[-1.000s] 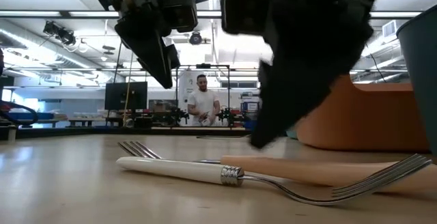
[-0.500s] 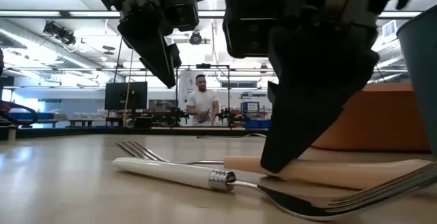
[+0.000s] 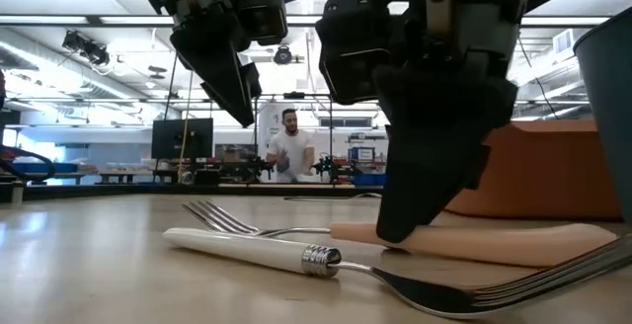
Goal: Sort silverware by color (type)
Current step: Put the orange fork into the green bin
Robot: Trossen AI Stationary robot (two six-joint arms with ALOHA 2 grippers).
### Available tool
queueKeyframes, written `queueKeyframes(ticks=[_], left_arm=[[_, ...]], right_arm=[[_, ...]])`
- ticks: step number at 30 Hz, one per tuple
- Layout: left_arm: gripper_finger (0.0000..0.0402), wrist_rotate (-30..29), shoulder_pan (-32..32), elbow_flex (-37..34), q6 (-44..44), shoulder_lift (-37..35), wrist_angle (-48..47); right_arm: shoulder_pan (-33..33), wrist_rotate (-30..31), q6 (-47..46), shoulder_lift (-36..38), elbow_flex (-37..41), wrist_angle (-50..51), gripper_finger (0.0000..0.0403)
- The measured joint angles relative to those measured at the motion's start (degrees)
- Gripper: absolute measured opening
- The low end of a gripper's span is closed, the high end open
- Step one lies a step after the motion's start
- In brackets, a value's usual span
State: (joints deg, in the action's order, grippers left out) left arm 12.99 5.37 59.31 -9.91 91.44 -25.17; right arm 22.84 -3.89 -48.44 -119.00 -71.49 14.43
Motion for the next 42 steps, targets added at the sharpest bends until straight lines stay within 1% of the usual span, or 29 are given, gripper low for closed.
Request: queueKeyframes(ticks=[4, 9, 12, 14, 15, 16, 17, 18, 22, 26, 29, 33, 36, 38, 40, 42], left_arm=[[0.0143, 0.0, 0.0, 0.0, 0.1, 0.0, -0.1], [0.0143, -0.6, -0.1, 0.0, 0.0, 0.0, -0.9], [0.0143, -1.7, -0.5, 0.0, 0.0, 0.0, -2.1], [0.0143, -1.8, -0.9, 0.0, 0.0, 0.0, -2.8], [0.0143, -1.8, -1.1, 0.0, 0.0, 0.0, -3.4], [0.0143, -1.8, -1.3, 0.0, 0.0, 0.0, -3.7], [0.0143, -1.8, -1.6, 0.0, 0.0, 0.0, -3.8], [0.0143, -1.8, -1.9, 0.0, 0.0, 0.0, -3.9], [0.0143, -1.8, -3.3, 0.0, 0.4, -1.1, -3.8], [0.0143, -1.8, -5.1, 0.0, 0.6, -1.2, -3.5], [0.0143, -1.8, -6.0, 0.0, 0.7, -1.1, -3.4], [0.0143, -1.9, -6.6, 0.0, 0.7, -1.0, -3.5], [0.0143, -1.9, -6.8, 0.0, 1.3, -1.0, -3.8], [0.0143, -1.8, -6.9, 0.0, 1.9, -1.1, -4.0], [0.0143, -1.8, -7.2, 0.0, 1.7, -1.1, -4.1], [0.0143, -1.8, -7.2, 0.0, 1.3, -1.1, -4.4]], right_arm=[[-0.2, 0.1, 0.7, 0.0, 0.0, 0.0, 0.0049], [-0.3, -2.4, 0.8, 0.4, 0.2, 0.0, 0.0049], [-0.3, -3.1, 0.7, 2.1, 0.4, 0.5, 0.0049], [-0.2, -3.2, 0.8, 3.9, 0.7, 2.6, 0.0049], [-0.3, -3.4, 0.7, 5.0, 0.8, 3.2, 0.0042], [-0.2, -3.6, 0.8, 6.5, 0.7, 3.6, 0.0018], [-0.2, -3.3, 0.7, 8.2, 0.7, 5.1, 0.0006], [-0.2, -3.2, 0.6, 9.9, 0.6, 6.5, 0.0002], [-0.2, 1.0, 0.6, 16.8, 0.6, 12.7, 0.0], [-0.6, 5.2, 0.3, 22.2, 0.4, 14.2, 0.0], [-1.0, 6.0, 0.9, 22.5, 0.4, 13.1, 0.0007], [-1.2, 2.3, 3.6, 20.5, 0.4, 7.2, 0.0031], [-1.2, -0.9, 5.1, 18.3, 0.4, -0.3, 0.0053], [-0.8, -1.5, 7.2, 16.6, 0.3, -4.3, 0.0068], [-0.4, -1.5, 8.8, 14.5, 0.3, -5.3, 0.0084], [-0.3, -1.6, 8.5, 12.4, 0.3, -5.0, 0.0099]])
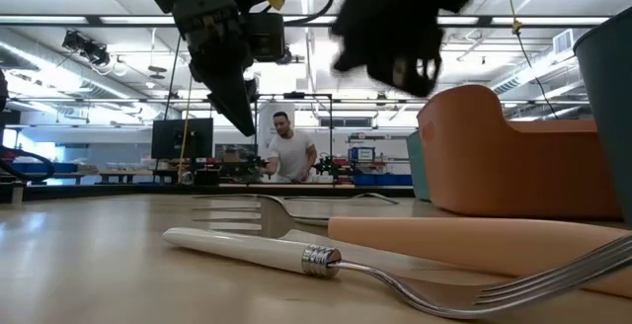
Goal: Sort silverware by color (type)
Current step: Put the orange fork into the green bin
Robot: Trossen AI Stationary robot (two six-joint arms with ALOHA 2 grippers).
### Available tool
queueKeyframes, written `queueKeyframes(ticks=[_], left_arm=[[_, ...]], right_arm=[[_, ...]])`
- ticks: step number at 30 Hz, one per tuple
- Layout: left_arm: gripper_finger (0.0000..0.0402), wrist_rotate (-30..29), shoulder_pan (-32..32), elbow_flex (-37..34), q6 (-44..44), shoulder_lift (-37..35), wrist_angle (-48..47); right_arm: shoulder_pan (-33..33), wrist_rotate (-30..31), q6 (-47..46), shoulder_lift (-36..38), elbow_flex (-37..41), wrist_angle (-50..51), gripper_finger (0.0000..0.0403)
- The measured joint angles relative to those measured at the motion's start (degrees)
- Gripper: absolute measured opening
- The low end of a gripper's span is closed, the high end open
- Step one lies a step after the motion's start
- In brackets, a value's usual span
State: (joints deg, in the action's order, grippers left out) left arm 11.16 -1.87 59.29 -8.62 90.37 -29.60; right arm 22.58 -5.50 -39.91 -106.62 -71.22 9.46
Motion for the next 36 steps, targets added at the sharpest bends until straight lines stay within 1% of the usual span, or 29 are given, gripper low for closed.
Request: queueKeyframes(ticks=[5, 10, 14, 17, 22, 31, 36], left_arm=[[0.0143, 0.0, 0.0, 0.0, -0.1, 0.0, -0.1], [0.0143, 0.0, 0.0, 0.0, 0.0, 0.0, -0.2], [0.0143, 0.0, 0.0, 0.0, 0.1, 0.0, -0.1], [0.0143, 0.0, -0.1, 0.0, 0.2, 0.0, 0.2], [0.0143, 0.0, -0.3, 0.0, 0.2, 0.0, 0.5], [0.0143, 0.0, -0.3, 0.0, 0.0, 0.0, 0.9], [0.0143, -0.1, -0.3, 0.0, -0.2, 0.0, 1.1]], right_arm=[[0.3, -0.5, -2.4, -4.1, 0.0, 0.7, 0.012], [1.5, -2.0, -2.4, -6.8, 0.0, 0.6, 0.012], [2.5, -2.1, -2.4, -8.5, 0.0, 0.3, 0.012], [2.9, -1.7, -2.4, -8.7, 0.0, 0.9, 0.012], [2.9, 0.7, -3.0, -8.7, 0.0, 3.0, 0.012], [3.7, 0.0, -6.4, -11.6, -0.4, 3.1, 0.0119], [3.9, 2.7, -8.5, -11.8, -0.5, 6.9, 0.0117]])
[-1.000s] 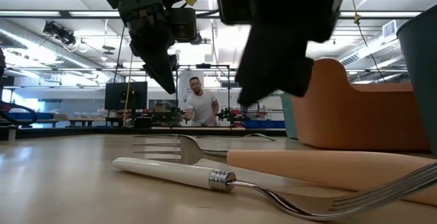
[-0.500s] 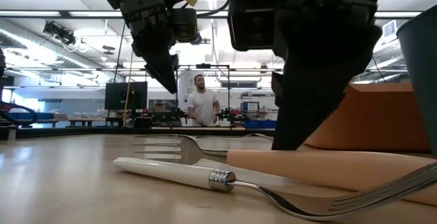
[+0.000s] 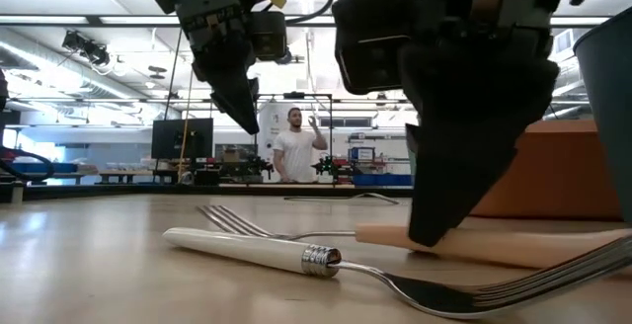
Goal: Sort silverware by color (type)
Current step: Put the orange fork into the green bin
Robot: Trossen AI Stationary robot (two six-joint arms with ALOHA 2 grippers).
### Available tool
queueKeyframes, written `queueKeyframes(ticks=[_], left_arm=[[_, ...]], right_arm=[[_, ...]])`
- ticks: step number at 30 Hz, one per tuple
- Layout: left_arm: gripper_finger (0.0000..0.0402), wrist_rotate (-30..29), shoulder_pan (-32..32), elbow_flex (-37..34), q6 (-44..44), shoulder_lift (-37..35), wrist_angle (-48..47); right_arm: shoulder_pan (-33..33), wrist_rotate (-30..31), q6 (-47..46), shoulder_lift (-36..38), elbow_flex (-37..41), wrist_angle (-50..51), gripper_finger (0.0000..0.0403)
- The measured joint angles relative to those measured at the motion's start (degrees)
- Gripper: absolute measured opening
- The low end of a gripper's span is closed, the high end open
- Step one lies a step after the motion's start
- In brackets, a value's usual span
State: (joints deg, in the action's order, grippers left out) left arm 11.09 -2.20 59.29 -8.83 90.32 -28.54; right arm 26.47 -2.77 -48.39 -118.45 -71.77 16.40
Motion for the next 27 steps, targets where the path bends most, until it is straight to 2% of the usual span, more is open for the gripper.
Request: queueKeyframes(ticks=[4, 9, 18, 24, 27], left_arm=[[0.0143, 0.0, 0.0, 0.0, -0.8, 0.0, 0.3], [0.0143, 0.0, 0.0, 0.0, -1.0, 0.0, 0.6], [0.0143, 0.0, 0.0, 0.0, -1.0, 0.0, 0.9], [0.0143, 0.0, 0.0, 0.0, -1.0, 0.0, 0.9], [0.0143, 0.0, 0.0, 0.0, -1.0, 0.0, 0.8]], right_arm=[[-0.4, 0.0, -1.7, 0.0, 0.1, 0.5, 0.0104], [-0.5, -0.1, -1.7, -0.1, 0.2, 0.6, 0.0048], [-1.0, -1.3, -0.1, 0.2, 0.3, 0.4, 0.0046], [-1.3, -0.8, 0.1, 4.4, 1.0, 3.1, 0.0045], [-1.5, 1.0, 0.2, 8.1, 0.9, 3.8, 0.0003]])
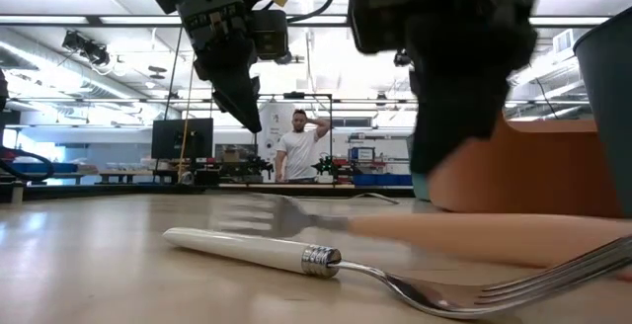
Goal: Sort silverware by color (type)
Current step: Put the orange fork into the green bin
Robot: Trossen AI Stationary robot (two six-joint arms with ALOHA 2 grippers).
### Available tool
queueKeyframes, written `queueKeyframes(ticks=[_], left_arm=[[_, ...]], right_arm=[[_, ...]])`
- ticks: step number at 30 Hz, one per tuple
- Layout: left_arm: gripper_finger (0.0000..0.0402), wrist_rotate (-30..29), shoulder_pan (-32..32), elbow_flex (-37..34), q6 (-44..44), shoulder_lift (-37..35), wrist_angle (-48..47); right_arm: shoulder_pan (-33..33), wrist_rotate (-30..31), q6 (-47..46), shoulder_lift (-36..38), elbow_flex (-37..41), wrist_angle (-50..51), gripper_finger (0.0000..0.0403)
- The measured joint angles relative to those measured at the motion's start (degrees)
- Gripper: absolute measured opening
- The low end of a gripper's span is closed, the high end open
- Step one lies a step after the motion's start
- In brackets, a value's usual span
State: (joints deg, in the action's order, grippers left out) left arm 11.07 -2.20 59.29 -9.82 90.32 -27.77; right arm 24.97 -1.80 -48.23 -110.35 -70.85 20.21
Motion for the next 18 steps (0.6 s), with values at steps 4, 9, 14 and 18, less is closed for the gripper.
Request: queueKeyframes(ticks=[4, 9, 14, 18], left_arm=[[0.0143, 0.0, -0.1, 0.0, 0.1, 0.0, -0.1], [0.0143, -0.4, -0.7, 0.0, 0.6, 0.0, -0.3], [0.0143, -0.4, -1.6, 0.0, 0.6, 0.0, -0.6], [0.0143, -0.5, -2.3, 0.0, 0.6, 0.0, -0.9]], right_arm=[[0.0, 2.9, 0.0, 4.5, 0.0, 1.5, 0.0], [-0.9, 5.1, 0.9, 7.8, -0.2, 1.4, 0.0004], [-1.1, 0.5, 2.5, 6.1, -0.3, -3.4, 0.0038], [0.1, -2.4, 3.4, 3.3, -0.3, -5.4, 0.0072]])
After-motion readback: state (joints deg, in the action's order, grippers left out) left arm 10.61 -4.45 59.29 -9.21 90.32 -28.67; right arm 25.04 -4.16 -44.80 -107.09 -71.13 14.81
